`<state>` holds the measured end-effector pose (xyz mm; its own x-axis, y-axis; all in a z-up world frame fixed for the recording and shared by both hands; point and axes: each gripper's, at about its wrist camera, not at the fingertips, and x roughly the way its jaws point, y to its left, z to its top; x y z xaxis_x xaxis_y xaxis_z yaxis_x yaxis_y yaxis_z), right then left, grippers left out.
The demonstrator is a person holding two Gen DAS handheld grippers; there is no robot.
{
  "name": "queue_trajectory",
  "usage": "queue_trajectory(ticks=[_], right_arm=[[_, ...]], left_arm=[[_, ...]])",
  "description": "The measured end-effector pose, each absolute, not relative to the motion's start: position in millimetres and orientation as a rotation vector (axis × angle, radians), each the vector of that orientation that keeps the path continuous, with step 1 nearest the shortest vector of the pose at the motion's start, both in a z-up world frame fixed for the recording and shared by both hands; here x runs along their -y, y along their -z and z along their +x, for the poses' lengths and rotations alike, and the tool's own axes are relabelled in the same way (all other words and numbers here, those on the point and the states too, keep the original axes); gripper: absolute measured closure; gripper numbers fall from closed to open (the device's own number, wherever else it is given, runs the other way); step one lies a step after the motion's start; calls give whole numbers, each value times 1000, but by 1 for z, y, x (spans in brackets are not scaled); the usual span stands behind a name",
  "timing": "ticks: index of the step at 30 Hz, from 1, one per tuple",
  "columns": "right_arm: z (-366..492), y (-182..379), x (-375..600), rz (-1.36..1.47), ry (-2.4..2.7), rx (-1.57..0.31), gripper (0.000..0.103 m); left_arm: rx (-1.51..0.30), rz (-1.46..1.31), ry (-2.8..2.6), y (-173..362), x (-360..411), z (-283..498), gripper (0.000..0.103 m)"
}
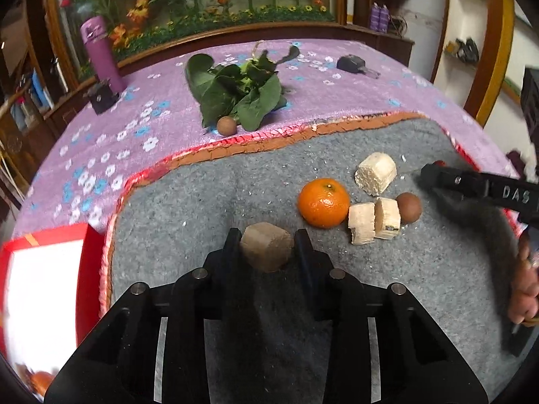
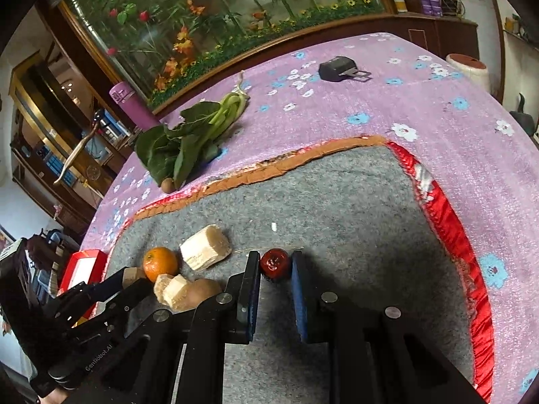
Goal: Organize fruits
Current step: 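Grasp a tan cube with the left tool while the right tool grasps a red date, then carry the cube with the left tool into the white tray while the right tool drops the date there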
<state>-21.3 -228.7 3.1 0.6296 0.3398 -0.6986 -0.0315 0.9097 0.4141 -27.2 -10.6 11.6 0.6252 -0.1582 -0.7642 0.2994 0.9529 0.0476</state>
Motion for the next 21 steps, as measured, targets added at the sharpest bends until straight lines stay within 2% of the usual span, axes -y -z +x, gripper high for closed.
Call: queue_trajectory(ticks=[8,12,21], right_arm=[[-33,-21,222,369,-275,-746,85],[-31,-21,216,345,-273,-745,86],[-31,-21,216,311,-213,-700,86]], left_arm=[[-745,134,209,-41,-10,-67,72],[-683,125,164,-58,-28,-91,72],[-592,102,-2,-79,-103,-142,72]])
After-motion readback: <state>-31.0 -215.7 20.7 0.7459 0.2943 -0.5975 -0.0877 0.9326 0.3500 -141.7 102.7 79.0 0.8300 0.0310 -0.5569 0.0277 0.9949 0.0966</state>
